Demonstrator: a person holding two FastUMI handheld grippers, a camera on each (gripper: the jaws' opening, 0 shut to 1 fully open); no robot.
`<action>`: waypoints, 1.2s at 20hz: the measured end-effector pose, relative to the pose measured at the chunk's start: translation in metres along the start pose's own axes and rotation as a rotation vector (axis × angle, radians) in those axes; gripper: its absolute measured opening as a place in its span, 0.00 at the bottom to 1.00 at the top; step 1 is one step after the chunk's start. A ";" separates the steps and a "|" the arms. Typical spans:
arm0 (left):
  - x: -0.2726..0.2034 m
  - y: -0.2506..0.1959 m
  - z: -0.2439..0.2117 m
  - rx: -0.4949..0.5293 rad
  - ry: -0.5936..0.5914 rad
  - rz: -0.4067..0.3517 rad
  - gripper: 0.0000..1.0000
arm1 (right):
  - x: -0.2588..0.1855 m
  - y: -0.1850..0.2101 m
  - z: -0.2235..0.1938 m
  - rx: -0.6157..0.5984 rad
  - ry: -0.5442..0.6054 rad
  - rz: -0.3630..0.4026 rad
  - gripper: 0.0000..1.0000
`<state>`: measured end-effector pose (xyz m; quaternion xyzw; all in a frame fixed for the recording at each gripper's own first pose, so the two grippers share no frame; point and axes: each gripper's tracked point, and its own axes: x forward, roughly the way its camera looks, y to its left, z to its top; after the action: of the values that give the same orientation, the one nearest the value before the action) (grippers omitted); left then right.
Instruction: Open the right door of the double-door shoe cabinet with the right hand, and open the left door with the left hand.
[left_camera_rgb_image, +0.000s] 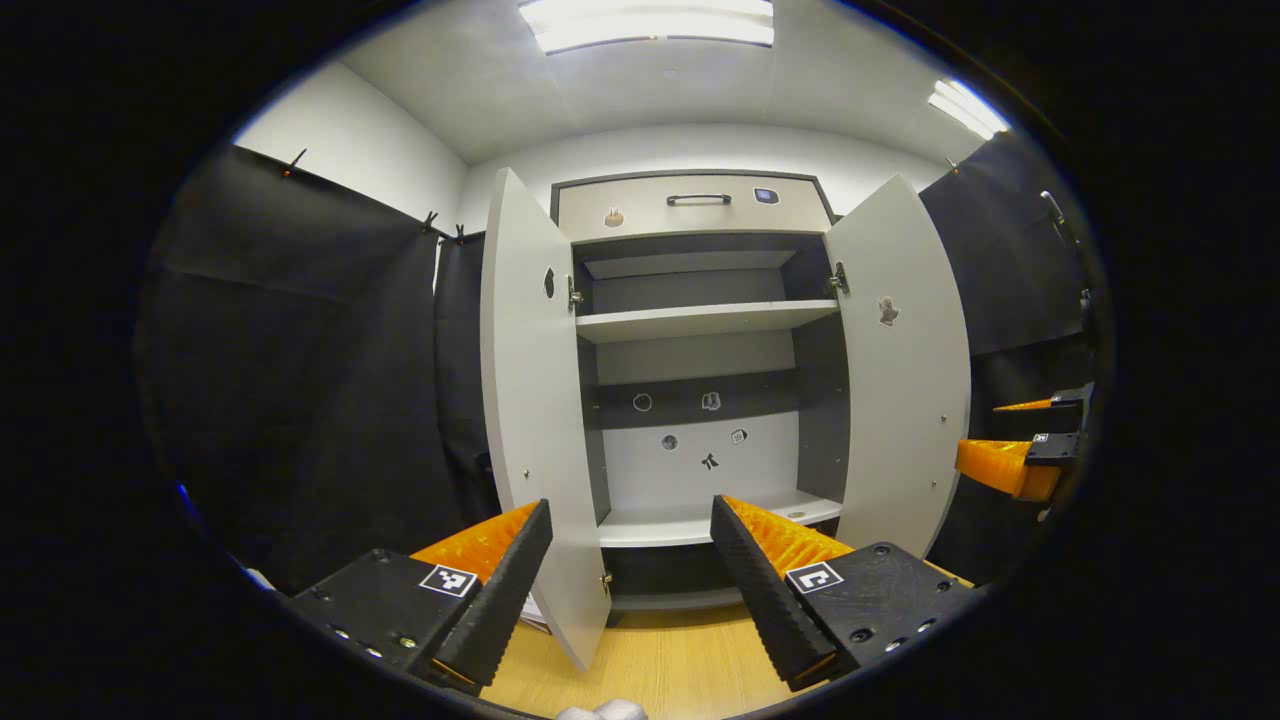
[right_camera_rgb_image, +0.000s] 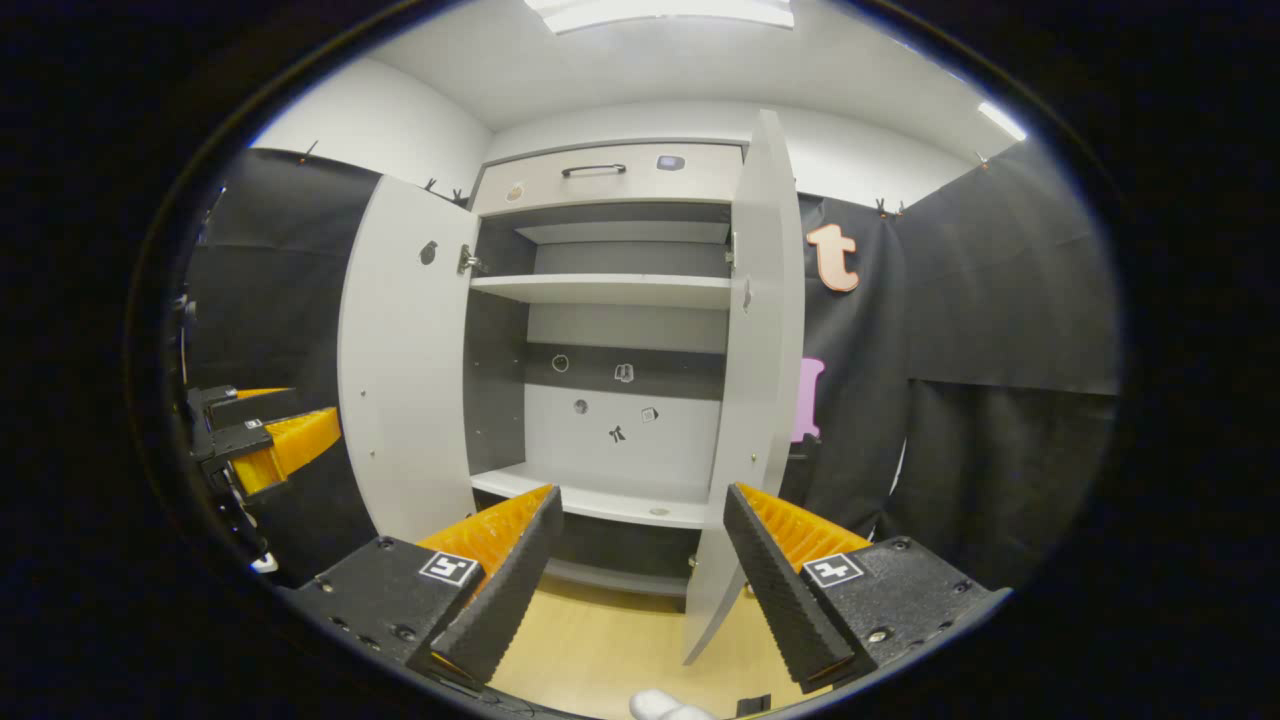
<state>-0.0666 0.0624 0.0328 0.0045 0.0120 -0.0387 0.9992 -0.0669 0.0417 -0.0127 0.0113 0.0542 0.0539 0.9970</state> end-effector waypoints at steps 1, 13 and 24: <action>-0.001 0.000 0.001 0.000 -0.002 -0.001 1.00 | 0.001 0.000 -0.001 0.003 0.004 -0.002 1.00; -0.003 -0.001 -0.002 0.002 0.011 -0.001 0.96 | -0.001 0.001 0.002 0.010 -0.005 0.001 1.00; -0.003 -0.006 -0.012 0.003 0.032 -0.011 0.96 | -0.001 -0.001 0.003 0.003 -0.011 -0.006 1.00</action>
<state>-0.0705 0.0569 0.0211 0.0064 0.0281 -0.0443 0.9986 -0.0671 0.0407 -0.0097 0.0131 0.0490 0.0507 0.9974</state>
